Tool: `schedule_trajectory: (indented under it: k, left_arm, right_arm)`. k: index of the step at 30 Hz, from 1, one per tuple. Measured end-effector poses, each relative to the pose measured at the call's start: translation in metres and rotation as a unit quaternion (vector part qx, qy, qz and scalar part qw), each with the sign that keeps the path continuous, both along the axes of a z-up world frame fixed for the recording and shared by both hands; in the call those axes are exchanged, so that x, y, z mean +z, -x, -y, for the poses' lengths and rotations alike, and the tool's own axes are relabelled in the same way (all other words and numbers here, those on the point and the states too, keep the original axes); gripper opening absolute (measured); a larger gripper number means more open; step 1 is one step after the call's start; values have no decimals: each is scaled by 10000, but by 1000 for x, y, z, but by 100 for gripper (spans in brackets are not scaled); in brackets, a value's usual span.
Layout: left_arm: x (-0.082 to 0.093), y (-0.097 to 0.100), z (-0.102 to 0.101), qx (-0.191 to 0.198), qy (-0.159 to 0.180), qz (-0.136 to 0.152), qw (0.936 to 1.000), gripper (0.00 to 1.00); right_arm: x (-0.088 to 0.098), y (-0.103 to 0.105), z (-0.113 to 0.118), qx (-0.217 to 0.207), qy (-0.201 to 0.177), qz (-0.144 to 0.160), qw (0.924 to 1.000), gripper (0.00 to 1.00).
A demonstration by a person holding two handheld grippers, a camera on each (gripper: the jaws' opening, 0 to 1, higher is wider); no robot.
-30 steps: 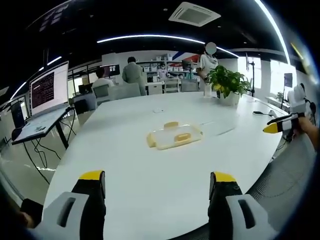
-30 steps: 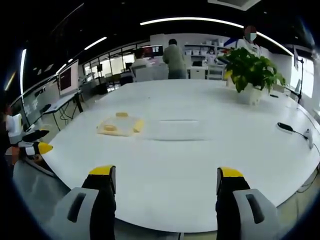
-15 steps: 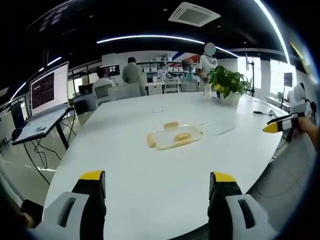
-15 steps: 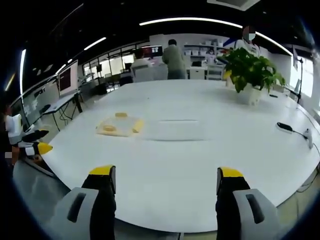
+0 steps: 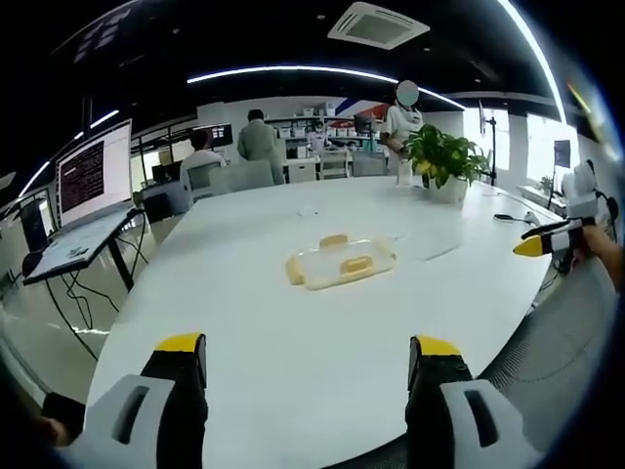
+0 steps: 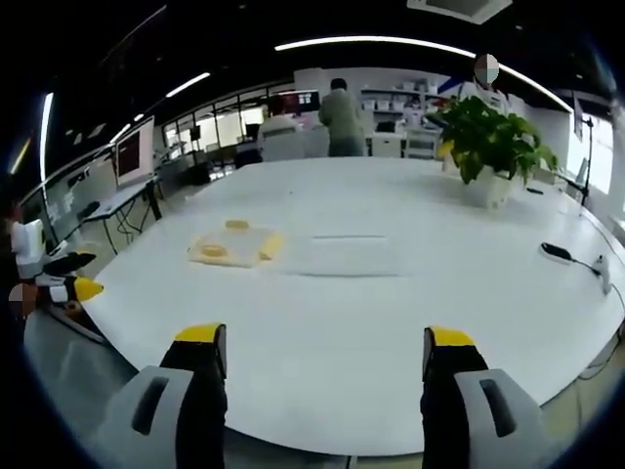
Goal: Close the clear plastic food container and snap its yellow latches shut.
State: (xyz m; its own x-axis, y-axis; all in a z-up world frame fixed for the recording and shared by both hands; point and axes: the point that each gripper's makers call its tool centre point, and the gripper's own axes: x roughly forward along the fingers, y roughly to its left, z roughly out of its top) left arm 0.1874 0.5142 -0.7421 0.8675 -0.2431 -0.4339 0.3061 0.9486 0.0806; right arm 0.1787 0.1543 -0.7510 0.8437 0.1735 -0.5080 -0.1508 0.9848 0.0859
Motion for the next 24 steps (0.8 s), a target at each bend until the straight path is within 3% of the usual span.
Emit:
schedule_trajectory:
  k: [2,10,12,14,17,19,21,24]
  left_arm:
    - [-3,1,0,-45,-121,-53,9999,80]
    - [-2,2,4,-183,-47,-89,9998,78]
    - [-5,3,4,-238,-144,-181,9994,78]
    - [-3,2,5,-325,-293,-71,9990,79]
    - [-4,3,6,-527,-451,-148,9975,79]
    - [0,-2,0,-468,-376,-110,9981,79]
    - [8,-10,-5,-265,52,-12,9996,80]
    - [5,-18,-9,-204,272,-218,9992,82]
  right_arm:
    - [-1,0,0,12,-2,-16,10000,79]
    - [1,0,-7,188,-17,16,9998,74]
    - [7,-2,-1,104,141,195,9997,74]
    - [14,-5,-2,167,106,445,9988,75]
    - [12,-9,-3,288,-15,388,9988,77]
    - [9,-11,-8,477,-40,297,9984,80]
    - [6,-12,-11,680,155,224,9973,79]
    - [3,-15,-14,893,462,69,9949,80]
